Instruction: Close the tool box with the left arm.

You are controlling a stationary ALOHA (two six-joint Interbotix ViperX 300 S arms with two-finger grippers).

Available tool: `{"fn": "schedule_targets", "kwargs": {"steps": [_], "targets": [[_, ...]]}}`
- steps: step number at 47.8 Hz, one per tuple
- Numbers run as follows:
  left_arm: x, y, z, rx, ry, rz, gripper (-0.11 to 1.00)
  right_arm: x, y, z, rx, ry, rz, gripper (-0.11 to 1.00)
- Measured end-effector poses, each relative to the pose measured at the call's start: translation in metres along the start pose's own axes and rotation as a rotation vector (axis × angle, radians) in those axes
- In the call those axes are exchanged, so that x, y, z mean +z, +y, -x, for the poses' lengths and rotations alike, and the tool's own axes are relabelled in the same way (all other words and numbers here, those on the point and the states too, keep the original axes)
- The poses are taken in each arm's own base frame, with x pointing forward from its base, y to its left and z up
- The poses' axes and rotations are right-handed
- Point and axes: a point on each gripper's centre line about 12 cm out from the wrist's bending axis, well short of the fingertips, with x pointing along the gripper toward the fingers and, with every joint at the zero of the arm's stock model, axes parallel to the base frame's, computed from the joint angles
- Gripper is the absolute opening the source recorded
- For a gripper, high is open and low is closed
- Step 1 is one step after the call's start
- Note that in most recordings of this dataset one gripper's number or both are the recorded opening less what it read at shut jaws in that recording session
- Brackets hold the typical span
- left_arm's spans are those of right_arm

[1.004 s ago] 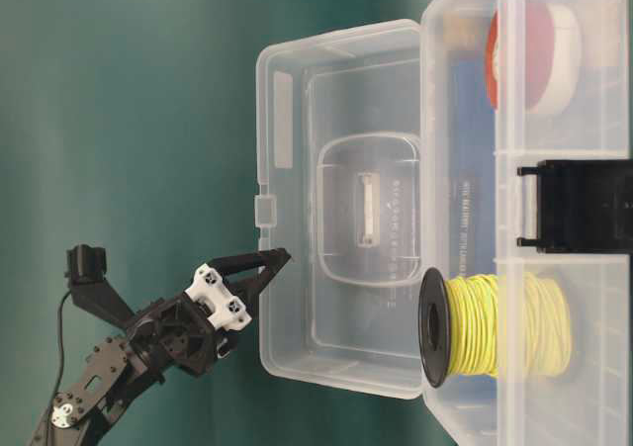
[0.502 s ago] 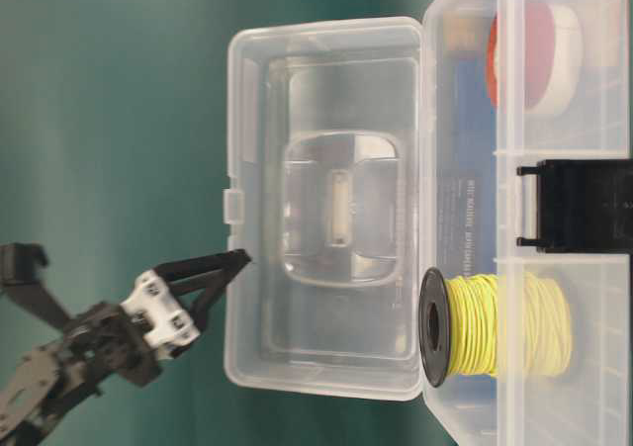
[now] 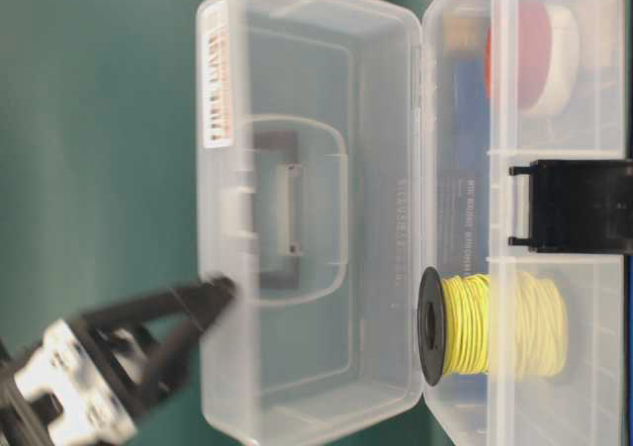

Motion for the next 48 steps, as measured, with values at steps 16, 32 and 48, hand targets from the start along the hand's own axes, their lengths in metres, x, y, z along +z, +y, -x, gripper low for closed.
{"fn": "schedule_targets", "kwargs": {"steps": [16,32,48], "targets": [[-0.032,-0.064,0.01,-0.102,0.021,0.014,0.87,0.001,0.0,0.001,0.0,-0.005,0.0,0.0],[-0.028,-0.071,0.063,-0.144,-0.228,-0.02,0.87,0.003,0.0,0.002,0.0,-0.012,0.002,0.0],[-0.07,-0.058,0.129,-0.162,-0.646,-0.079,0.86,0.005,0.0,0.003,0.0,-0.025,0.0,0.0]]}}
